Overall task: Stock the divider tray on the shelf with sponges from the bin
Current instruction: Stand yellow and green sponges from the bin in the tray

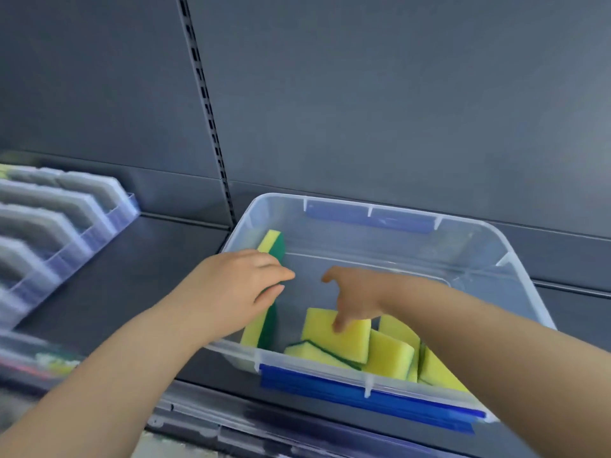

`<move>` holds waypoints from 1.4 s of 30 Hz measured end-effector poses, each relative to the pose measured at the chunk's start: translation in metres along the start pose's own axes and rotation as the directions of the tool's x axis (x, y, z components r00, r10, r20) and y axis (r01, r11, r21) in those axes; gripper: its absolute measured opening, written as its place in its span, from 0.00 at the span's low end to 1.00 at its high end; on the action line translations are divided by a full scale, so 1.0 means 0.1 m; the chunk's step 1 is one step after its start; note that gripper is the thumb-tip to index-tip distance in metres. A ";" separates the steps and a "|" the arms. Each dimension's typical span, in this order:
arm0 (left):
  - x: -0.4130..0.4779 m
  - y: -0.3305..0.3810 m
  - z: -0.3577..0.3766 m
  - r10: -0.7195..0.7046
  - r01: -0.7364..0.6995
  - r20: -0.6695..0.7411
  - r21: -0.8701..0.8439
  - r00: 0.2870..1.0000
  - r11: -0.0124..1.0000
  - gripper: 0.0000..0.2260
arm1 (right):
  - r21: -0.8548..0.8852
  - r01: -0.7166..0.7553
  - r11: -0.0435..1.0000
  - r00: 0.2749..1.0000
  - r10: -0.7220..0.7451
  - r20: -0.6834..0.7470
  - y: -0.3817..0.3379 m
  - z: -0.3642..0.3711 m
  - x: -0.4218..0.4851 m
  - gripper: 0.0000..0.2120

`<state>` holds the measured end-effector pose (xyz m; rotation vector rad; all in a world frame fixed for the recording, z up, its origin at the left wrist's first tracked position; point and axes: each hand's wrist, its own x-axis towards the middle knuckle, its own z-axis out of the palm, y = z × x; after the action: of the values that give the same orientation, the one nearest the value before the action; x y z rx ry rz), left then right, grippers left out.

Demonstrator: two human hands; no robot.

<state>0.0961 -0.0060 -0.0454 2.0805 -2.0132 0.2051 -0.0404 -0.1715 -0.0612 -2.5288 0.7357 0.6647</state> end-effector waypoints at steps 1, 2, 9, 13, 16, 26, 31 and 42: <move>0.05 -0.01 0.01 0.030 -0.030 0.013 0.020 0.999 0.999 0.16 | 0.033 -0.008 0.999 0.999 0.009 -0.031 0.03 -0.03 -0.03 0.43; 0.10 -0.03 0.03 0.054 -0.056 0.026 0.045 0.998 0.997 0.15 | 0.069 -0.016 0.997 0.999 0.019 -0.050 0.06 -0.05 -0.07 0.41; 0.61 0.07 0.18 0.182 -0.247 0.341 0.158 0.922 0.956 0.15 | -0.029 -0.129 0.991 0.991 0.130 0.040 0.16 0.12 -0.37 0.36; 0.76 0.12 0.25 0.253 -0.342 0.378 0.187 0.890 0.921 0.15 | -0.029 -0.183 0.983 0.983 0.183 0.023 0.15 0.13 -0.38 0.33; 0.80 0.12 0.26 0.272 -0.360 0.387 0.176 0.881 0.916 0.15 | 0.053 -0.235 0.971 0.968 0.239 -0.079 0.22 0.04 -0.43 0.31; 0.93 0.28 0.20 0.251 -0.326 0.408 0.127 0.878 0.937 0.15 | 0.748 -0.122 0.653 0.838 0.472 -0.274 0.72 -0.07 -0.78 0.24; 1.05 0.39 0.22 0.234 -0.319 0.434 0.135 0.870 0.938 0.16 | 0.801 -0.119 0.587 0.842 0.487 -0.231 0.88 -0.04 -0.88 0.22; 1.50 0.48 0.62 0.199 -0.268 0.501 0.067 0.842 0.961 0.31 | 0.325 -0.370 0.870 0.799 0.477 -0.366 0.98 0.05 -1.16 0.26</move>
<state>0.0504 -0.1684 -0.0613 2.1179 -2.6221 -0.1767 -0.1858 -0.2003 -0.0267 -2.3126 1.4848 0.1073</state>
